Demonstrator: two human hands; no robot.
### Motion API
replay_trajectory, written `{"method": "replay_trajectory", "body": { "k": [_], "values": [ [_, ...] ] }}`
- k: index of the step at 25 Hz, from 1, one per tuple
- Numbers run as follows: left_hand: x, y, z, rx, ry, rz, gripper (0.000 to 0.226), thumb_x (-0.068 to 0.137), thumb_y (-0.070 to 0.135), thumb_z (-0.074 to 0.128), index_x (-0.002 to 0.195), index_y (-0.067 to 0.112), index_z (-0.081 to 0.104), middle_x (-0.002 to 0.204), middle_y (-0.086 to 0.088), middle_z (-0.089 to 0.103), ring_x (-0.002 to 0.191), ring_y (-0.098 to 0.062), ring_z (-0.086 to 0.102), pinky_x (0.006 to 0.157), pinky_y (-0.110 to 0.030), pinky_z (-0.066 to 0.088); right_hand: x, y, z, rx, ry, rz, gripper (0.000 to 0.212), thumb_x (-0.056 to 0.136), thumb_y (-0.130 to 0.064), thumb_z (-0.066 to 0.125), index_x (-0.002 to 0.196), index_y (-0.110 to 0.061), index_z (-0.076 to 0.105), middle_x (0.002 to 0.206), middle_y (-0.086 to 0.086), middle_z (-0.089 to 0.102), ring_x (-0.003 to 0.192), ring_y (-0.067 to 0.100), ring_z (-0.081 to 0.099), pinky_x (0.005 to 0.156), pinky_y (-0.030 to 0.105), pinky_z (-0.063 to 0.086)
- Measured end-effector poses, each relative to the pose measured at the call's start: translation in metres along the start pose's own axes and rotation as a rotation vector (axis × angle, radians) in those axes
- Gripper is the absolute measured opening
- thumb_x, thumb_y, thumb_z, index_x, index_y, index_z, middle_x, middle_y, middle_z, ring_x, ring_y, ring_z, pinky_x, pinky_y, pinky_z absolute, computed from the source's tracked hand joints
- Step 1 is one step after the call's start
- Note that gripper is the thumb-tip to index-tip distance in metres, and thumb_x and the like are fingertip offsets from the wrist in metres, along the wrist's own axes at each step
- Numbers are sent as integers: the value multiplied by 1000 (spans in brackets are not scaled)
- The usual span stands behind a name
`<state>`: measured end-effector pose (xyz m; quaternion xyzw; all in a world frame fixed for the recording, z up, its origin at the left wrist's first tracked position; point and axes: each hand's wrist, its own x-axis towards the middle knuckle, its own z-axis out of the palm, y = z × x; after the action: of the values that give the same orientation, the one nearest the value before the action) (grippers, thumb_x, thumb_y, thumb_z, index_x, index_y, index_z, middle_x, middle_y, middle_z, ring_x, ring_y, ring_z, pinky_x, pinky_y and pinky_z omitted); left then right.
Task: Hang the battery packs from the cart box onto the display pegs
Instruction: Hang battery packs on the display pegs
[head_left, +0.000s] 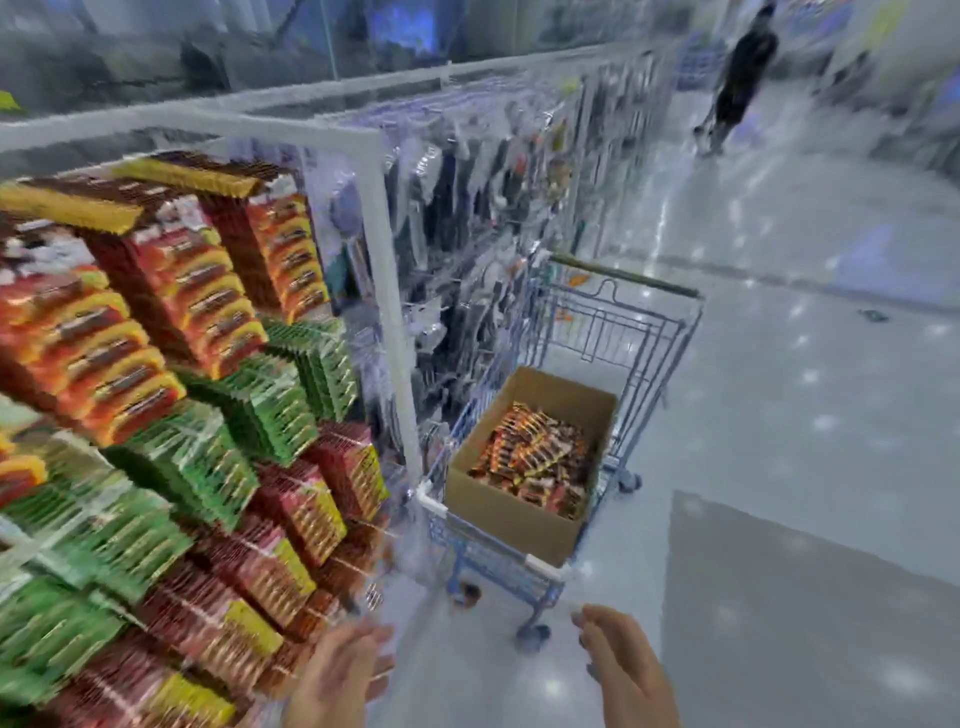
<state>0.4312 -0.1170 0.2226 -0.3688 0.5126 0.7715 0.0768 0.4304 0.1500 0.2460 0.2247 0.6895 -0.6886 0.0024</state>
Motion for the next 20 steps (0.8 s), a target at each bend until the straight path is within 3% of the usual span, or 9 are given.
{"method": "replay_trajectory", "body": {
  "k": [2,5,7,10,13,17,20],
  "values": [
    [18,8,30,103,-57,-99,30,109,6,41,91,5,66,91,-18,67,62,-31,63,60,-36,45,22,-1,-11,26,56,34,20,90,9,67,81,-8,74,69,-7,75,66,-1,66,74,24,50],
    [39,18,90,204,-42,22,24,105,-5,47,94,7,65,81,-7,73,45,-18,67,47,-26,52,66,-6,-19,48,107,105,14,92,0,70,89,-13,73,80,-6,77,90,19,69,88,37,48],
    [54,14,118,287,-47,196,20,102,-4,53,96,8,68,73,-2,78,58,-20,72,56,-27,55,102,-9,-24,49,144,133,12,94,-5,68,93,-16,72,96,0,77,100,25,67,97,43,48],
    [94,17,162,377,-81,264,14,103,10,60,107,15,72,92,3,81,87,-28,73,79,-40,58,150,-17,-26,-22,169,142,7,96,-18,69,98,-24,72,106,-3,75,108,24,66,105,50,48],
    [160,22,202,488,-150,224,15,103,14,61,109,22,72,99,3,80,89,-20,74,81,-37,61,196,-25,-23,-111,172,167,6,98,-26,66,102,-29,71,108,-9,74,108,19,66,104,52,49],
    [242,22,265,618,-230,143,13,101,19,65,112,22,71,100,1,76,91,-19,74,79,-31,61,238,-37,-17,-161,174,204,11,99,-31,64,109,-30,69,108,-14,72,108,12,67,102,45,52],
    [308,1,307,754,-248,26,12,101,20,66,112,22,69,112,-3,73,100,-21,72,90,-38,61,265,-39,-19,-143,184,270,13,99,-32,63,110,-29,69,109,-16,73,109,11,67,100,41,53]
  ]
}}
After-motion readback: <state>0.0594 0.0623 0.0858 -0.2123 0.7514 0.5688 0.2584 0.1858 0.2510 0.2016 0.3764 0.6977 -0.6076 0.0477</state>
